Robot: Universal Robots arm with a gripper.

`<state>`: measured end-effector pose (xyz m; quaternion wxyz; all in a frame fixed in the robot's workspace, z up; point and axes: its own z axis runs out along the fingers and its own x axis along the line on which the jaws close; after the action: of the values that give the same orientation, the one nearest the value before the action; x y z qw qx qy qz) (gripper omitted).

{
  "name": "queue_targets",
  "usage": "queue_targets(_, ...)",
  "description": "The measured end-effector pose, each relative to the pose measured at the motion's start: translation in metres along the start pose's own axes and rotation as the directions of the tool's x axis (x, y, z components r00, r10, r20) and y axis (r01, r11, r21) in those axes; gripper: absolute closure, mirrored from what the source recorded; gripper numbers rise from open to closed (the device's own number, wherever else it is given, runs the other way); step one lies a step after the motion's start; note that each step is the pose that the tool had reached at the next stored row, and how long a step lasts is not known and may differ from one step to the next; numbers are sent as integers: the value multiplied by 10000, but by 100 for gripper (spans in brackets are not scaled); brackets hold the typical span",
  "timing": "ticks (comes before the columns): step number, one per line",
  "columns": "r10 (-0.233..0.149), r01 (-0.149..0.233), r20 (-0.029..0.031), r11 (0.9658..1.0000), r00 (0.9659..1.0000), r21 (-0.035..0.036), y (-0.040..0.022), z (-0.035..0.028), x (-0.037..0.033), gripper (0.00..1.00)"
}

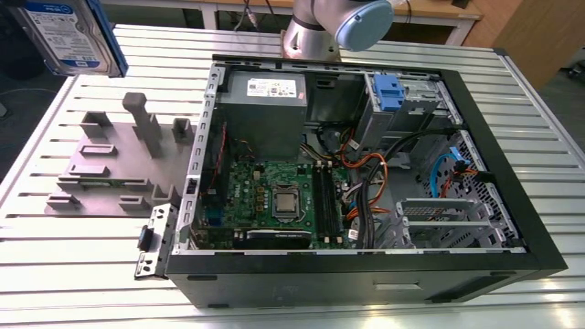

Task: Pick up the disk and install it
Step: 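Pick up the disk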

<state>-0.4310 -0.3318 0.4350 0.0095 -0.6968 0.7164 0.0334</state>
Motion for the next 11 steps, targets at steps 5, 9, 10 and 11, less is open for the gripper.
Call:
queue_targets(5,0,0,0,10000,10000,0,1,-17,-1,64)
queue_targets(9,0,0,0,10000,10000,0,1,-30,-2,64)
queue_targets(10,0,0,0,10000,10000,0,1,-33,-2,64)
queue_targets(11,0,0,0,10000,10000,-1,1,-37,-2,64)
